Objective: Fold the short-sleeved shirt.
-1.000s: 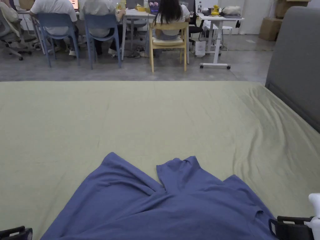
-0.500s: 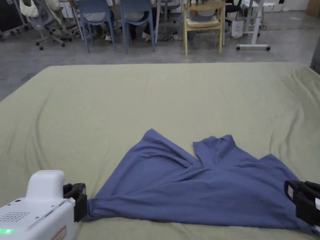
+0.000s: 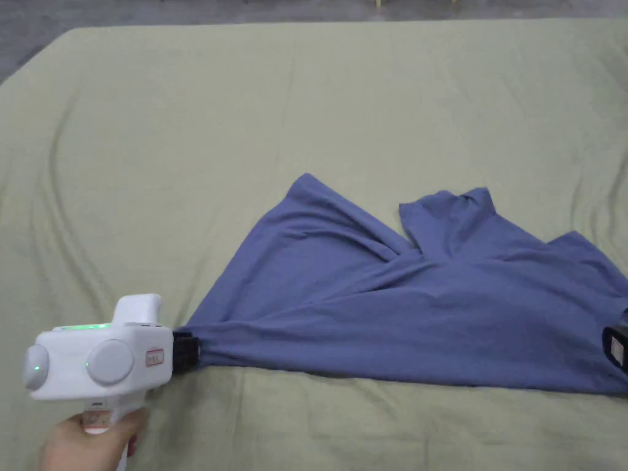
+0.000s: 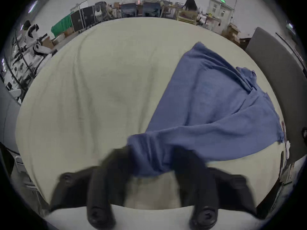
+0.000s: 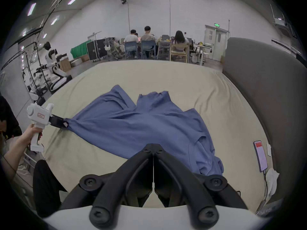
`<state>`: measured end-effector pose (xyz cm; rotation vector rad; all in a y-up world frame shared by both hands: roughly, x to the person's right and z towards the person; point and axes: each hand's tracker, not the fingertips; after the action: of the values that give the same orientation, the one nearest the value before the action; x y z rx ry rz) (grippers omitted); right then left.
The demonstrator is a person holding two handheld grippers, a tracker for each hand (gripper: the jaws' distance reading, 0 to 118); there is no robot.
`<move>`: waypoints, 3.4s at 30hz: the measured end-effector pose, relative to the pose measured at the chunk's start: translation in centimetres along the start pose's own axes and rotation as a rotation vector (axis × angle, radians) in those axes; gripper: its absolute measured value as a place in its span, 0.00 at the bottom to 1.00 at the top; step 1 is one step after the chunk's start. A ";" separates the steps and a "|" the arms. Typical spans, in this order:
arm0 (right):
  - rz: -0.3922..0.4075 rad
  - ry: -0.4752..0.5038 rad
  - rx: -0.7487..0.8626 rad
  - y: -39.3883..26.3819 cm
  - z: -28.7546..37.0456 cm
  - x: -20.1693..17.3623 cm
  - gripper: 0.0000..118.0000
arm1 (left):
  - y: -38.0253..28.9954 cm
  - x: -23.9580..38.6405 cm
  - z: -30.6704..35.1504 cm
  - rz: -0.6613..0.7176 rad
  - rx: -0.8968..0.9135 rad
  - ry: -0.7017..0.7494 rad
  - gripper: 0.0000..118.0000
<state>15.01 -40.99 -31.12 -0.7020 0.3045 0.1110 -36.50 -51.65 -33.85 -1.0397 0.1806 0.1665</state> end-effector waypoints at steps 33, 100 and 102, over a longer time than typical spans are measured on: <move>-0.026 -0.026 -0.384 13.7 -30.6 5.5 0.03 | 3.2 2.6 3.4 0.051 0.193 -0.089 0.08; -0.159 -0.101 0.260 23.8 -15.5 15.0 0.03 | 28.3 14.1 3.3 -0.274 0.389 -0.036 0.08; -0.170 -0.076 0.238 20.0 -14.1 14.5 0.03 | 24.3 13.2 3.4 -0.307 0.361 -0.045 0.08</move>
<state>21.42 -34.96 -58.22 -0.4835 0.1808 -0.0600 -28.84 -35.92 -55.58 -0.6915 0.0069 -0.1189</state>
